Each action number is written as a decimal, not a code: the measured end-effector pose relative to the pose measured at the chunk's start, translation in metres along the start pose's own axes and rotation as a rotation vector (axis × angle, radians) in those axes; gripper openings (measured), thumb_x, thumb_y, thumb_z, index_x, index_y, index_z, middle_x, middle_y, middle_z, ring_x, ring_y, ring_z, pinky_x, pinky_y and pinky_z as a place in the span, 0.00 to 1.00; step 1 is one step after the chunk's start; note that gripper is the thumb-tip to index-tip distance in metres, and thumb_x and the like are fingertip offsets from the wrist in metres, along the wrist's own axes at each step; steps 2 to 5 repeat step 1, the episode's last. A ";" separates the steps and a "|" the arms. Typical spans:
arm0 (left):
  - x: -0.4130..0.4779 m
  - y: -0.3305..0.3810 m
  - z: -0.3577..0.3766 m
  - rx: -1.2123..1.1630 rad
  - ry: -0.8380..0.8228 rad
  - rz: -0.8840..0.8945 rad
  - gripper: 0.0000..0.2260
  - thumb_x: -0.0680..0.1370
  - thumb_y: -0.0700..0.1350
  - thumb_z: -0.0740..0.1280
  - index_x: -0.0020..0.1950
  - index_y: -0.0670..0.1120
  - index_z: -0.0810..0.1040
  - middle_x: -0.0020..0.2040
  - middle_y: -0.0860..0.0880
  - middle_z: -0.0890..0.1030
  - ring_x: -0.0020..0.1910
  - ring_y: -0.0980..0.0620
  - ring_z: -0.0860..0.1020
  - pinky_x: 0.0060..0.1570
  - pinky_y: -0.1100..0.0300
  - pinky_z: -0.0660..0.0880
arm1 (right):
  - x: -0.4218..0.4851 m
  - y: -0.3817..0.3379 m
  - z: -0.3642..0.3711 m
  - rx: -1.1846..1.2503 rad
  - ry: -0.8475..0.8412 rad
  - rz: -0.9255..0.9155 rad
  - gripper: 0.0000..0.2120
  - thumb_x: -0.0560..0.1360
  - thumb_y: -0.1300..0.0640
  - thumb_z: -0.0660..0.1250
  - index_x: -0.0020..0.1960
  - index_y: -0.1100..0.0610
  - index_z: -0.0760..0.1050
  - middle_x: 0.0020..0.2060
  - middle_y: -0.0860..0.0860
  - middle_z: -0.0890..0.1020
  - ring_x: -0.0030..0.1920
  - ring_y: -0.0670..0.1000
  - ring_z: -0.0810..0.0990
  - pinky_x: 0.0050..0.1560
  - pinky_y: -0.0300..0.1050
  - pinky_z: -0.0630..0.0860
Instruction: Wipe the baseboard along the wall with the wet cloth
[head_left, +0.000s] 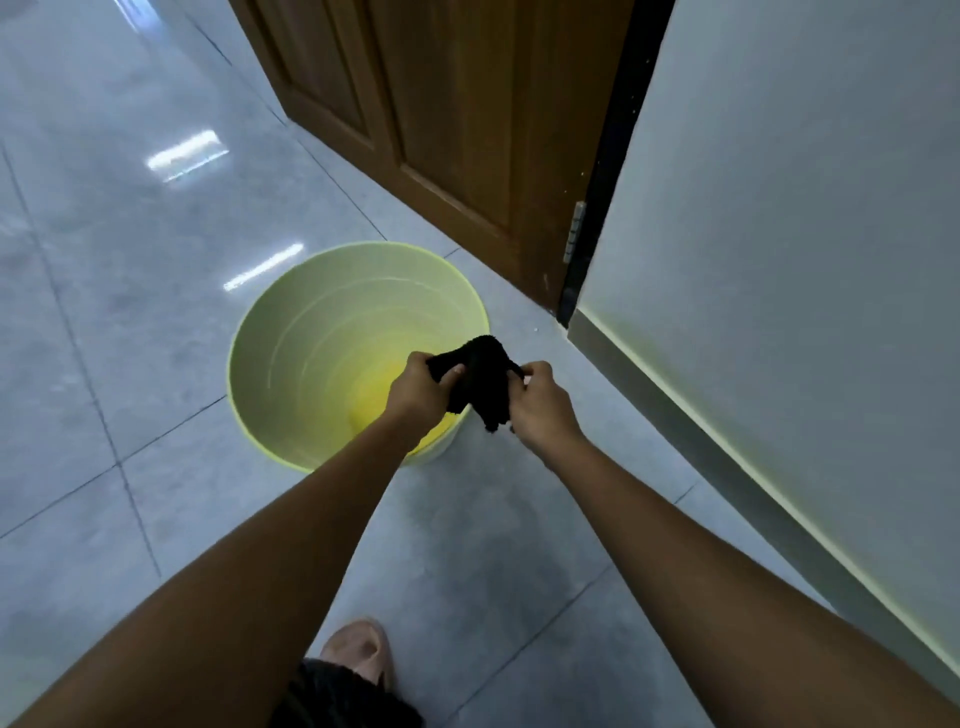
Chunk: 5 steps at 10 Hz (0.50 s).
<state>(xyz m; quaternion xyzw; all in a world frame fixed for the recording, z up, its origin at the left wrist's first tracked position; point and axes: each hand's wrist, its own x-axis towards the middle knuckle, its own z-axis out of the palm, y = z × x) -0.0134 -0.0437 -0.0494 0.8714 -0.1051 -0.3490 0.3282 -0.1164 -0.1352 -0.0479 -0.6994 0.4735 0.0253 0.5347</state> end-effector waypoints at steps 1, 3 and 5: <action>-0.016 0.024 -0.016 0.260 0.080 0.001 0.23 0.80 0.46 0.60 0.73 0.39 0.59 0.65 0.37 0.72 0.63 0.38 0.72 0.56 0.49 0.69 | -0.014 -0.044 -0.039 -0.161 0.054 0.023 0.25 0.83 0.56 0.50 0.78 0.57 0.50 0.69 0.61 0.69 0.65 0.61 0.71 0.57 0.48 0.70; -0.016 0.024 -0.016 0.260 0.080 0.001 0.23 0.80 0.46 0.60 0.73 0.39 0.59 0.65 0.37 0.72 0.63 0.38 0.72 0.56 0.49 0.69 | -0.014 -0.044 -0.039 -0.161 0.054 0.023 0.25 0.83 0.56 0.50 0.78 0.57 0.50 0.69 0.61 0.69 0.65 0.61 0.71 0.57 0.48 0.70; -0.016 0.024 -0.016 0.260 0.080 0.001 0.23 0.80 0.46 0.60 0.73 0.39 0.59 0.65 0.37 0.72 0.63 0.38 0.72 0.56 0.49 0.69 | -0.014 -0.044 -0.039 -0.161 0.054 0.023 0.25 0.83 0.56 0.50 0.78 0.57 0.50 0.69 0.61 0.69 0.65 0.61 0.71 0.57 0.48 0.70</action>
